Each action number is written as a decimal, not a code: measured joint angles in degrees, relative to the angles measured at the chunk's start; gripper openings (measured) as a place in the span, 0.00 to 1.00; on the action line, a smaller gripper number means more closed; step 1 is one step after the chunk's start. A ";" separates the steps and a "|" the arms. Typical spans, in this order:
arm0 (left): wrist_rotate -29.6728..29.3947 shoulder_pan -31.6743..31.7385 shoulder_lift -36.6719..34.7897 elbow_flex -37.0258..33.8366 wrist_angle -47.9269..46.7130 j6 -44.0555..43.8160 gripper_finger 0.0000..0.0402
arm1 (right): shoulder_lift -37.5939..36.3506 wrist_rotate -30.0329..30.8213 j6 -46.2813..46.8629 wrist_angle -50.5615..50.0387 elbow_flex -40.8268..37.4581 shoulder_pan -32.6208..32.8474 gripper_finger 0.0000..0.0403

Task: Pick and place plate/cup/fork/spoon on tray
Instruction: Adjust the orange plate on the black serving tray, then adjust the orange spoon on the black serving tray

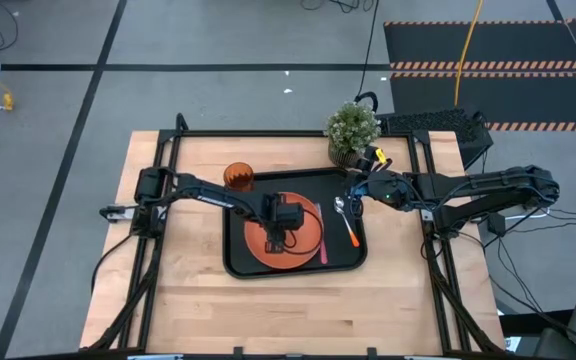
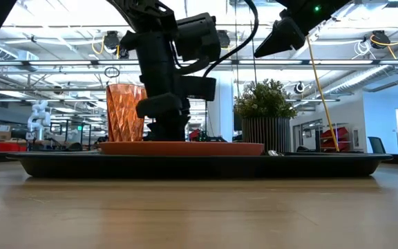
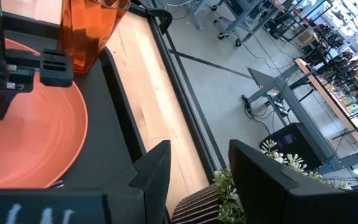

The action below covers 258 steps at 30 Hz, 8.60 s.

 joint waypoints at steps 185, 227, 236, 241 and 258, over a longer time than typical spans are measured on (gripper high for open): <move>2.34 3.15 -8.46 -7.58 -5.54 6.56 0.43 | 0.01 0.17 -0.28 -0.50 -0.02 0.00 0.39; 55.95 33.17 -23.44 -8.47 52.86 9.40 0.43 | 11.86 -37.38 25.64 -10.08 -5.16 -18.22 0.39; 60.03 40.37 -24.16 -15.83 67.68 6.24 0.43 | 23.76 -42.73 22.78 -6.48 -2.50 -20.39 0.39; 63.52 42.99 -24.09 -16.84 70.80 2.19 0.43 | 25.13 -43.71 21.08 -4.38 -0.78 -20.70 0.39; 63.51 44.05 -24.09 -17.31 66.20 0.33 0.43 | 30.81 -40.58 16.54 -0.97 -0.74 -21.71 0.39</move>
